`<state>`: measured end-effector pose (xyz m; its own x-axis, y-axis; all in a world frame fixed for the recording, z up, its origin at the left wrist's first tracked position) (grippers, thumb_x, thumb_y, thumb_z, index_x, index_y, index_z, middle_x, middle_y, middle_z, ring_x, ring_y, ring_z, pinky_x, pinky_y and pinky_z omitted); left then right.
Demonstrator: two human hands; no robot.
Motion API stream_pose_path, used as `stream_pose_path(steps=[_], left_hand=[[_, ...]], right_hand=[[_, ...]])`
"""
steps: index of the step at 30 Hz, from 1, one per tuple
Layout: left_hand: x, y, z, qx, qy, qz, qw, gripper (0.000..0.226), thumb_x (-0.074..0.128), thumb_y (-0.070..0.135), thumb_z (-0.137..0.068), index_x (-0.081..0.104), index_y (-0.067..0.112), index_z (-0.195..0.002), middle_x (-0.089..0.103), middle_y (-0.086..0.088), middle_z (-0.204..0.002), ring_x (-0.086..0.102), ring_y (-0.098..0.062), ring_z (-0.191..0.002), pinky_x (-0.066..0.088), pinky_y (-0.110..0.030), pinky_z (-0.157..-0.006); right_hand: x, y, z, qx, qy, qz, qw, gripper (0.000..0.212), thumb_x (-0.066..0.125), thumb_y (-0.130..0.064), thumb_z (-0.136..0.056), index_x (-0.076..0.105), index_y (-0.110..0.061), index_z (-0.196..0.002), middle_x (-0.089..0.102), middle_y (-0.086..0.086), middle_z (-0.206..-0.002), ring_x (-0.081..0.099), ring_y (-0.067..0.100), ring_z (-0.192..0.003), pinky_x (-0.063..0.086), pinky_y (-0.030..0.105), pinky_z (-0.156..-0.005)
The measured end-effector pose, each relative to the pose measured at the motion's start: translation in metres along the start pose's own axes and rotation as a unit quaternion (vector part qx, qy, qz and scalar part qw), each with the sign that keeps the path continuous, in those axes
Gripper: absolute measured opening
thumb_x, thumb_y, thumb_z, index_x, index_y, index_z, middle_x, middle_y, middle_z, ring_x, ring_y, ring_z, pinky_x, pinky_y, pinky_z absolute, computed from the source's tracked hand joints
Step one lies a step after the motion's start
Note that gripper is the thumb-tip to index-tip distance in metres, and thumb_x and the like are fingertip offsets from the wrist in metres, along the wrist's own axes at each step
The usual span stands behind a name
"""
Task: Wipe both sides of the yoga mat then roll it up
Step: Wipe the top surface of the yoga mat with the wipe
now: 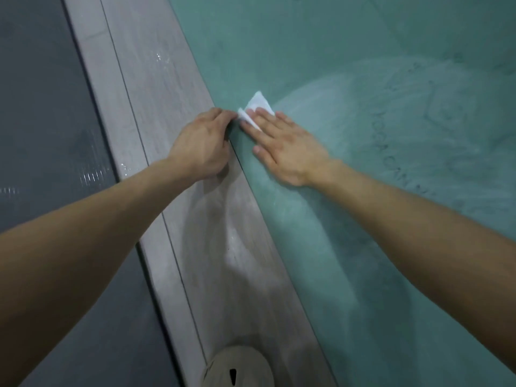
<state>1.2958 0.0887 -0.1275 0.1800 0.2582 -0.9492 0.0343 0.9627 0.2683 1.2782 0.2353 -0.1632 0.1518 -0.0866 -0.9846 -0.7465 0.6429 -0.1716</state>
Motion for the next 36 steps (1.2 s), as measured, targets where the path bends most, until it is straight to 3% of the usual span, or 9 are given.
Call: stream_pose_path(steps=[4, 11, 15, 19, 27, 29, 31, 33, 36], left_hand=[[-0.004, 0.003, 0.000, -0.017, -0.013, -0.009, 1.000, 0.059, 0.051, 0.012, -0.094, 0.046, 0.015, -0.152, 0.058, -0.015, -0.145, 0.057, -0.040, -0.126, 0.046, -0.047, -0.104], [0.004, 0.004, 0.007, 0.005, -0.050, -0.026, 0.998, 0.060, 0.051, 0.005, -0.091, 0.051, 0.012, -0.150, 0.048, -0.011, -0.157, 0.051, -0.038, -0.138, 0.044, -0.046, -0.114], [0.010, 0.011, 0.018, 0.005, -0.083, -0.028, 0.996, 0.065, 0.052, 0.009, -0.093, 0.043, 0.009, -0.157, 0.036, -0.015, -0.167, 0.038, -0.036, -0.151, 0.032, -0.042, -0.124], [0.007, 0.025, 0.026, 0.054, -0.070, -0.048, 0.995, 0.067, 0.045, 0.024, -0.083, 0.055, 0.005, -0.146, 0.053, -0.020, -0.152, 0.053, -0.042, -0.136, 0.041, -0.046, -0.116], [0.028, 0.087, 0.022, 0.157, -0.016, -0.051, 0.986, 0.052, 0.045, 0.019, -0.085, 0.063, 0.013, -0.134, 0.063, -0.012, -0.134, 0.059, -0.040, -0.119, 0.050, -0.049, -0.103], [0.033, 0.109, 0.024, 0.188, -0.006, -0.050, 0.981, 0.045, 0.052, 0.013, -0.088, 0.064, 0.013, -0.131, 0.064, -0.012, -0.128, 0.059, -0.040, -0.114, 0.051, -0.049, -0.100], [0.039, 0.134, 0.029, 0.236, -0.003, -0.057, 0.970, 0.040, 0.059, 0.011, -0.090, 0.065, 0.013, -0.129, 0.065, -0.011, -0.123, 0.060, -0.039, -0.110, 0.051, -0.048, -0.097], [0.044, 0.160, 0.041, 0.291, -0.002, -0.062, 0.955, 0.033, 0.060, 0.016, -0.094, 0.067, 0.014, -0.126, 0.065, -0.009, -0.118, 0.060, -0.036, -0.106, 0.052, -0.048, -0.094], [0.058, 0.200, 0.073, 0.386, -0.012, -0.055, 0.921, 0.028, 0.063, 0.022, -0.095, 0.068, 0.016, -0.121, 0.064, -0.006, -0.115, 0.059, -0.032, -0.104, 0.050, -0.045, -0.092]], right_hand=[[-0.001, -0.002, -0.002, 0.092, -0.005, -0.027, 0.995, 0.075, 0.018, -0.056, -0.106, 0.014, -0.016, -0.169, 0.007, 0.006, -0.177, 0.002, 0.021, -0.163, 0.005, 0.043, -0.132], [0.019, -0.092, 0.145, 0.023, 0.026, -0.055, 0.998, 0.062, 0.032, -0.044, -0.112, 0.023, -0.017, -0.167, 0.011, 0.002, -0.176, 0.003, 0.019, -0.163, 0.009, 0.045, -0.132], [0.022, -0.078, 0.100, 0.070, 0.030, -0.051, 0.996, 0.064, 0.030, -0.048, -0.110, 0.027, -0.018, -0.167, 0.016, 0.002, -0.176, 0.009, 0.020, -0.163, 0.014, 0.046, -0.130], [0.025, -0.068, 0.074, 0.095, -0.011, -0.057, 0.994, 0.071, 0.024, -0.055, -0.106, 0.028, -0.018, -0.166, 0.016, 0.003, -0.176, 0.009, 0.022, -0.163, 0.011, 0.045, -0.131], [0.023, -0.069, 0.223, 0.121, 0.016, -0.041, 0.992, 0.064, 0.034, -0.050, -0.111, 0.028, -0.018, -0.166, 0.016, 0.003, -0.176, 0.007, 0.020, -0.163, 0.010, 0.048, -0.131], [0.017, -0.064, 0.255, 0.147, 0.033, -0.031, 0.988, 0.057, 0.038, -0.048, -0.110, 0.048, -0.015, -0.155, 0.038, 0.007, -0.167, 0.028, 0.026, -0.157, 0.016, 0.053, -0.129], [0.009, -0.056, 0.284, 0.170, 0.064, -0.010, 0.983, 0.041, 0.043, -0.042, -0.109, 0.065, -0.013, -0.129, 0.060, 0.010, -0.140, 0.051, 0.033, -0.134, 0.023, 0.054, -0.125], [0.003, -0.048, 0.300, 0.189, 0.084, 0.005, 0.978, 0.029, 0.045, -0.034, -0.108, 0.066, -0.014, -0.109, 0.062, 0.009, -0.114, 0.056, 0.034, -0.111, 0.027, 0.053, -0.122], [-0.004, -0.045, 0.296, 0.186, 0.107, -0.015, 0.977, 0.020, 0.048, -0.027, -0.105, 0.063, -0.014, -0.107, 0.056, 0.008, -0.106, 0.054, 0.033, -0.103, 0.031, 0.050, -0.119]])
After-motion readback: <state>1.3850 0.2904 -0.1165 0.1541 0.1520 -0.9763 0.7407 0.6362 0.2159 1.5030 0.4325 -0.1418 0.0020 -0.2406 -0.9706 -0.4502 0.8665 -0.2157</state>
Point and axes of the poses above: each hand's wrist, its own z-axis away from the middle knuckle, its own x-axis out of the palm, y = z × x, the point moved 7 cm from there along -z, towards the middle knuckle
